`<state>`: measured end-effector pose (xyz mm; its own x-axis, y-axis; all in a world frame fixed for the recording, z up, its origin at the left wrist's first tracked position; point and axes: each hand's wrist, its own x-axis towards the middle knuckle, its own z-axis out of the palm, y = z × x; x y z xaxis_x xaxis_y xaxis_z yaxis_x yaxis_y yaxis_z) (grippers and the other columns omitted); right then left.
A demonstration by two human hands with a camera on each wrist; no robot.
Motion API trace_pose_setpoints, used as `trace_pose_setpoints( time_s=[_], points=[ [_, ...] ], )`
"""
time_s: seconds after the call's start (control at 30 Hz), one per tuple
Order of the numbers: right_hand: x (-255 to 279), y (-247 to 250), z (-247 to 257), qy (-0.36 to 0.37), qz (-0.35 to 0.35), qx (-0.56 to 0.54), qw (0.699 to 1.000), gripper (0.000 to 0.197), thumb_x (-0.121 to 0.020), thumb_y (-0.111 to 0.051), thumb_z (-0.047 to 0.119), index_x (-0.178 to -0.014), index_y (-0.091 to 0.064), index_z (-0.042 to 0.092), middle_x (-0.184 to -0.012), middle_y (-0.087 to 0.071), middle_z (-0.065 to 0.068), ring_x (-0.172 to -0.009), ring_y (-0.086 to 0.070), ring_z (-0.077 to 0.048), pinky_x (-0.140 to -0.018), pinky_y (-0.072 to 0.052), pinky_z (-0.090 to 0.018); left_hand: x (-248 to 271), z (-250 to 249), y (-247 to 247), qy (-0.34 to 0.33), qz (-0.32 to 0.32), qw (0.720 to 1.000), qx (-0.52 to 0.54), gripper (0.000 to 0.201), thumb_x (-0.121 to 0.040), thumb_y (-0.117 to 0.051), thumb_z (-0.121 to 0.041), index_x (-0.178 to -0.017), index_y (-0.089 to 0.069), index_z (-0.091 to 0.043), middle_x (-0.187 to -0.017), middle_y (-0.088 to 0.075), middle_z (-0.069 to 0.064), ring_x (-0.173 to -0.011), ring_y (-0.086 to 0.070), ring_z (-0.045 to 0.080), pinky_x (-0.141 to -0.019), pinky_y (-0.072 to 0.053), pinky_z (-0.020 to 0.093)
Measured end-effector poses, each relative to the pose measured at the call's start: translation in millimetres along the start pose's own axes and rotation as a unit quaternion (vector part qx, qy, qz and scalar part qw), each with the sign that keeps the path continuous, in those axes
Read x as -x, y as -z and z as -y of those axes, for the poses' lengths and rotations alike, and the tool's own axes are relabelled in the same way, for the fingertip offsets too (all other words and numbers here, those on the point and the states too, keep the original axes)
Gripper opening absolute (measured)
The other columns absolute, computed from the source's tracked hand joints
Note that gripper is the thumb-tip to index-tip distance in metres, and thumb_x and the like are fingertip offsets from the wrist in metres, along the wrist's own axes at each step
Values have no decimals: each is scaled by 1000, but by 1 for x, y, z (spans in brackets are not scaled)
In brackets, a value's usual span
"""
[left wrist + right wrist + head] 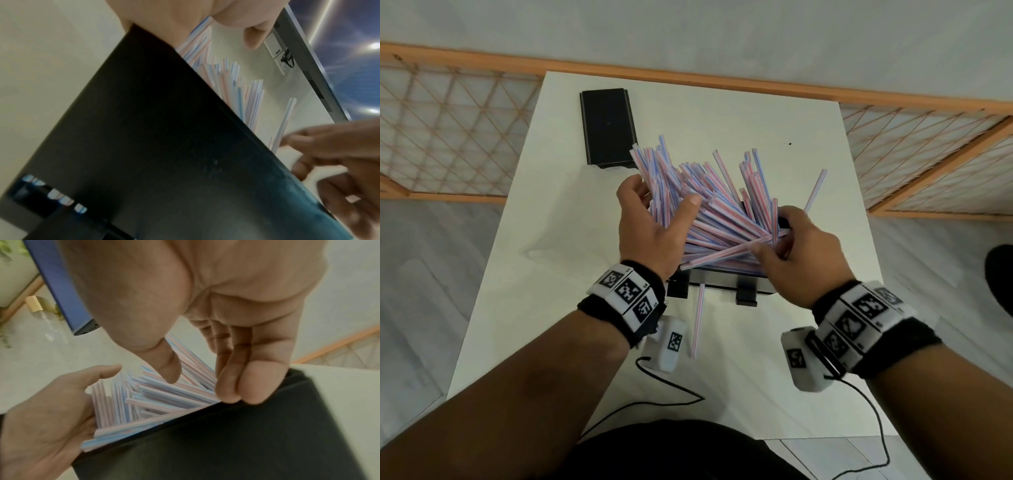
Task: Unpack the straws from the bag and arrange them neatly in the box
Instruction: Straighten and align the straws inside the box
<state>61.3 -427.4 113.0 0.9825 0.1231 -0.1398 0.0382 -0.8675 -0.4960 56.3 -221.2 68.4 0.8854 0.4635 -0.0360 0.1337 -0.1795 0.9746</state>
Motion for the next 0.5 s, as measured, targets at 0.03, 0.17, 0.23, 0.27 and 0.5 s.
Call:
trace_pose_setpoints(
  time_s=[0.03,0.17,0.23,0.27,0.5],
  points=[
    [-4,-5,5,37,-1,-2,999,24,-91,-64,32,-108,-57,16,-77,-66,1,-79,-62,-25,-67,-38,-28,0,0,0,-5,0,1000,2,84,-76,-67,-59,-141,-38,-14,-133,-50,-5,-123,-52,13,-102,-40,16],
    [-3,-23,27,182,4,-20,983,16,-93,-61,18,-98,-69,4,-85,-69,-12,-75,-62,-31,-69,-49,-37,-2,1,0,-12,-11,1000,22,72,-83,-60,-52,-138,-40,-9,-119,-53,-13,-109,-56,-5,-86,-36,-2],
    [5,-29,35,195,8,-20,981,20,-88,-66,17,-104,-66,7,-82,-67,-7,-66,-58,-24,-66,-50,-35,-3,3,-1,-11,-12,999,35,70,-85,-56,-50,-138,-39,-6,-112,-47,-22,-98,-50,-26,-79,-35,-5],
    [9,-31,35,191,-1,-39,981,17,-85,-66,16,-101,-64,11,-77,-64,-2,-61,-55,-20,-62,-49,-32,-4,4,-1,-11,-11,999,39,70,-86,-54,-49,-138,-39,-5,-111,-45,-23,-93,-47,-31,-77,-35,-6],
    [25,-83,14,60,256,140,955,35,-91,-55,46,-66,-55,22,-77,-65,-2,-79,-63,-27,-74,-54,-33,-2,1,-2,-18,-13,1000,21,67,-85,-59,-49,-133,-41,-6,-109,-46,-23,-94,-47,-31,-79,-33,-7]
  ],
)
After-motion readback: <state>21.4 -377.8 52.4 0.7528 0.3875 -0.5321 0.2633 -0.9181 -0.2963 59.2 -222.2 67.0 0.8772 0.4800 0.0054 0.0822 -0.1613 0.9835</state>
